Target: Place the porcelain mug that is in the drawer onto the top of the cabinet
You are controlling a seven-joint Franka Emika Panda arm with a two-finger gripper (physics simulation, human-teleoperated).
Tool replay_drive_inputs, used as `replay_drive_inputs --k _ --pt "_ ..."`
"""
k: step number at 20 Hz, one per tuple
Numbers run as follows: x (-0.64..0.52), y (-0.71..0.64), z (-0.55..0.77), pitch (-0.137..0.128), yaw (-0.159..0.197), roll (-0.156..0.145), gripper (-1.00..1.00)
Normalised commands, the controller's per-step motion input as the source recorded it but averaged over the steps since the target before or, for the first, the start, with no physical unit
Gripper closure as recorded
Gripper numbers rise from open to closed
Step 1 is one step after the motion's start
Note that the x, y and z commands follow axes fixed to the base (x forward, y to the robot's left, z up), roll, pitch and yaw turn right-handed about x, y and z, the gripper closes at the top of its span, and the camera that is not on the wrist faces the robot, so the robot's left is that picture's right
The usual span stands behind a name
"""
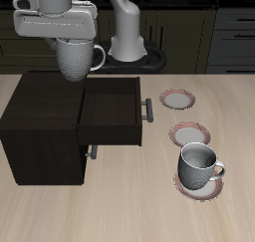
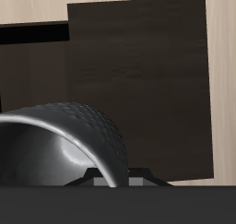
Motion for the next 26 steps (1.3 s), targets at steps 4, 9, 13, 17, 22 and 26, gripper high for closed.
replay_drive_inputs --k 4,9,13,17,22,26 --pt "0.04 -0.23 -0.04 0.007 -0.024 -0.026 1.0" --pt "0.08 -0.32 -0.15 0.012 -0.014 -0.039 1.0" --pt "0.04 -0.24 -0.17 0.013 -0.027 -0.033 1.0" --pt "0.04 -0.09 -0.16 0.009 0.005 -0.035 1.0" --pt "0.11 -0.14 -0.35 0.05 0.003 -0.045 1.0" --pt "0.05 0.04 -0.21 0.023 0.019 -0.025 -1.0"
